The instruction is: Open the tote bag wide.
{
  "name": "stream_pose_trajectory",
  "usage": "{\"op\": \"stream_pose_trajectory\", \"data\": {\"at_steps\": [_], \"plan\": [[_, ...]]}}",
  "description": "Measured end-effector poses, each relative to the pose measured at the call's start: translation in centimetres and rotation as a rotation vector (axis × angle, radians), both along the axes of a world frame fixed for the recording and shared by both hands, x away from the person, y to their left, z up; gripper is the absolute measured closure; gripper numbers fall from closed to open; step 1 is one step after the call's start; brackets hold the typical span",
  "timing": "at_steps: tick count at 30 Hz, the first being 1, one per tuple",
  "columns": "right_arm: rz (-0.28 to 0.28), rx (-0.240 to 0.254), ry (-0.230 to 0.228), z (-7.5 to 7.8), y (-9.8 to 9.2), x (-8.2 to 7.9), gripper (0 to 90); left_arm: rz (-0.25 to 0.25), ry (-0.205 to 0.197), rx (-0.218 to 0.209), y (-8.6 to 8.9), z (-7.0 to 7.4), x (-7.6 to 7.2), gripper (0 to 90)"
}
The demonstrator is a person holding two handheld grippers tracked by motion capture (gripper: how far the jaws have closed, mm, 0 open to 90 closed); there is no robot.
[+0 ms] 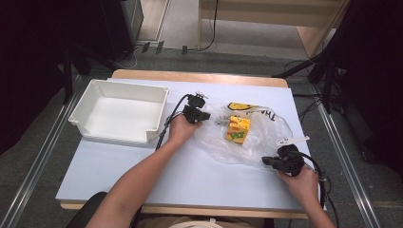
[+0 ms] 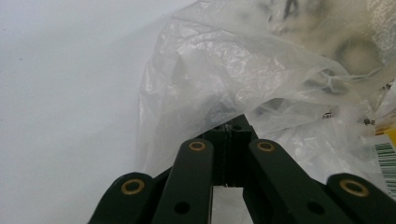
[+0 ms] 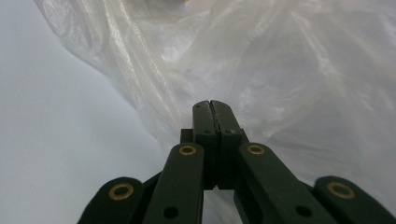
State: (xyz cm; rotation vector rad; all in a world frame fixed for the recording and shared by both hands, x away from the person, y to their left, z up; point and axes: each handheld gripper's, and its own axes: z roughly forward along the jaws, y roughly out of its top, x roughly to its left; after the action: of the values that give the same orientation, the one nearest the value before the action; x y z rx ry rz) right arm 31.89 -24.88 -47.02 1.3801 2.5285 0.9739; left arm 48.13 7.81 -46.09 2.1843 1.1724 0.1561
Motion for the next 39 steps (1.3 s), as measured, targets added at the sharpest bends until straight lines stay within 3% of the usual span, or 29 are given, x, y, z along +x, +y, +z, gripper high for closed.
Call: {"op": "stream_pose_trajectory", "data": {"at_steps": [5,9,15,25,29,31,35,39], "plan": [[-0.001,-0.043,0.008,0.4,0.3,-0.1,90.0,-0.017,0.013,-0.017,-0.1,0.2,-0.3,90.0],[0.013,-0.039,0.0,0.8,1.4,0.2,90.0,-0.04,0.016,-0.067,0.0,1.1,-0.6,90.0],[0.013,0.003,-0.031,1.8,2.3,0.8,89.8,-0.075,0.012,-0.118,0.3,2.6,-1.2,87.7],[-0.018,0.093,-0.057,3.9,2.6,1.1,85.0,-0.138,-0.061,-0.166,0.9,5.7,-2.9,82.9],[-0.022,0.142,-0.068,4.8,2.9,0.9,74.3,-0.188,-0.063,-0.168,0.9,6.4,-3.5,77.9],[-0.029,0.135,-0.068,5.0,3.1,0.6,65.5,-0.204,-0.056,-0.17,0.9,6.6,-3.8,75.3],[-0.033,0.14,-0.087,4.8,3.0,-0.3,53.4,-0.258,-0.04,-0.175,0.7,6.8,-4.2,61.0],[-0.016,0.163,-0.08,4.4,3.1,-0.6,50.6,-0.295,-0.045,-0.172,0.5,6.7,-4.5,51.0]]}}
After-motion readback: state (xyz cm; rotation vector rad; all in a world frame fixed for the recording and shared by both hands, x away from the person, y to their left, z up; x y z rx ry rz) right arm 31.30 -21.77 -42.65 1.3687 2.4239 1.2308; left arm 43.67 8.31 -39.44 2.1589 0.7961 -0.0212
